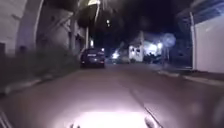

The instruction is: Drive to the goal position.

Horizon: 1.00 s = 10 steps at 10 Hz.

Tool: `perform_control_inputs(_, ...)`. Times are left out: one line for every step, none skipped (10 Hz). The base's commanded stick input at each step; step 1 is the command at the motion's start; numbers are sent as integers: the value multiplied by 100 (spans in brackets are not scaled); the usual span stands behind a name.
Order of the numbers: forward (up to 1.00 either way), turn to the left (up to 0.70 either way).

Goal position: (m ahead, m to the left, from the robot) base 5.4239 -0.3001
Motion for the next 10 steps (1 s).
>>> perform_control_inputs(100, -27)
perform_control_inputs(100, -27)
perform_control_inputs(100, -27)
perform_control_inputs(100, -27)
perform_control_inputs(100, -27)
perform_control_inputs(100, -27)
perform_control_inputs(100, -27)
perform_control_inputs(100, -27)
perform_control_inputs(100, -27)
perform_control_inputs(100, -20)
